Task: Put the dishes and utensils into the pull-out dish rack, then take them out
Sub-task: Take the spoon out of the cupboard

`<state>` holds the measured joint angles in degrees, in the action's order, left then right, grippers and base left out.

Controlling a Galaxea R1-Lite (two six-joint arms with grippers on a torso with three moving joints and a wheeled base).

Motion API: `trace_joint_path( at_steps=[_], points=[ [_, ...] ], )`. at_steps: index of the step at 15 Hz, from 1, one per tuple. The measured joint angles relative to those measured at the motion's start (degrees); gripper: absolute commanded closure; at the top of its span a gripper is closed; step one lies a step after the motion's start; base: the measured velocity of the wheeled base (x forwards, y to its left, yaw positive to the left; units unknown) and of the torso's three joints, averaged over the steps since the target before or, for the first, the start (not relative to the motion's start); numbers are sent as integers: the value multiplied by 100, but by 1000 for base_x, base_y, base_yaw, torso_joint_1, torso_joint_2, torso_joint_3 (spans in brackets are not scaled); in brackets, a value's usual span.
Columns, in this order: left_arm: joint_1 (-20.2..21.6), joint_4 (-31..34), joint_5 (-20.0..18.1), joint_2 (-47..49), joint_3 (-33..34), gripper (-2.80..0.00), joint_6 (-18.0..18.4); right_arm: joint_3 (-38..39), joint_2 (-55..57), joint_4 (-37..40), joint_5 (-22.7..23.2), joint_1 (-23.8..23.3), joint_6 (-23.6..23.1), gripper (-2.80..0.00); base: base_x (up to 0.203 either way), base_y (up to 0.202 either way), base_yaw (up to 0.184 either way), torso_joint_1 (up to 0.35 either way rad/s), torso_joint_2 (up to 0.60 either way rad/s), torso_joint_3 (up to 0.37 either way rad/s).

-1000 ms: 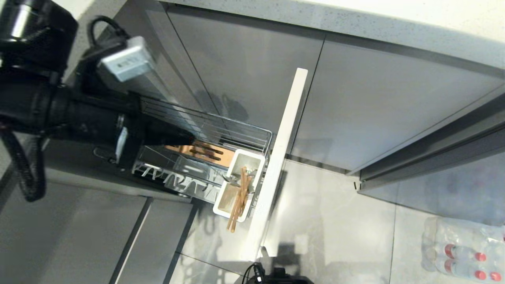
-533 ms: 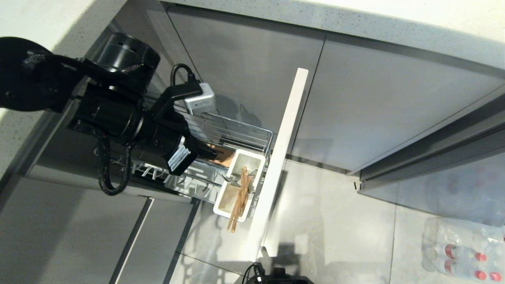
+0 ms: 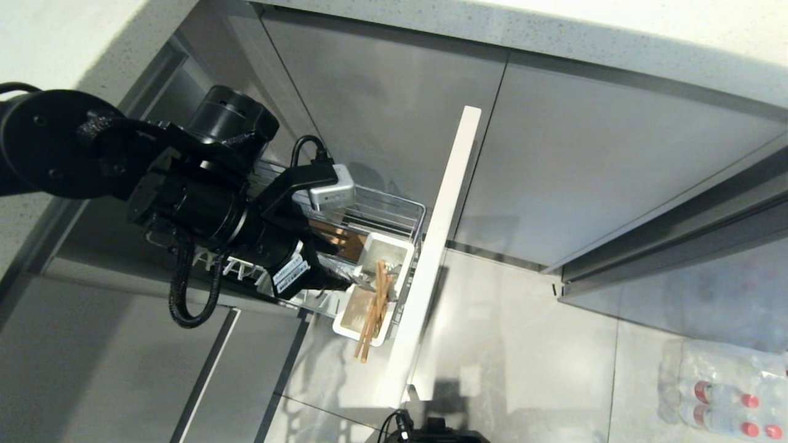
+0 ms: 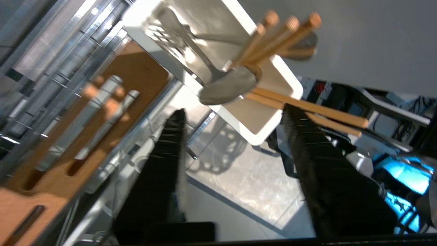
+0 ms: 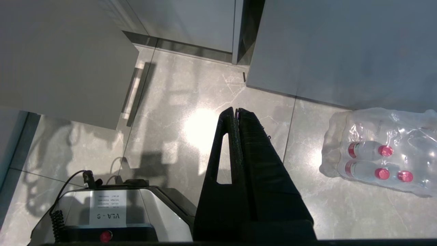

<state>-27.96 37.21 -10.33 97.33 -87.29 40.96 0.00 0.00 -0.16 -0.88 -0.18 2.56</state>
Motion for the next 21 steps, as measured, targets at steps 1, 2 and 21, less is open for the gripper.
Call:
trace_joint_path(
  at_steps=[1, 2, 21],
  points=[
    [-19, -33, 27, -17, 118, -280, 35, 0, 0, 2, -5, 0, -2, 0, 0, 0, 0, 0, 0, 0],
    [-55, -109, 86, -39, 241, -280, 65, 0, 0, 2, -2, 0, -2, 0, 0, 0, 0, 0, 0, 0],
    [-108, -3351, 148, -339, 2593, -280, 320, 0, 0, 2, -2, 0, -2, 0, 0, 0, 0, 0, 0, 0]
  ],
)
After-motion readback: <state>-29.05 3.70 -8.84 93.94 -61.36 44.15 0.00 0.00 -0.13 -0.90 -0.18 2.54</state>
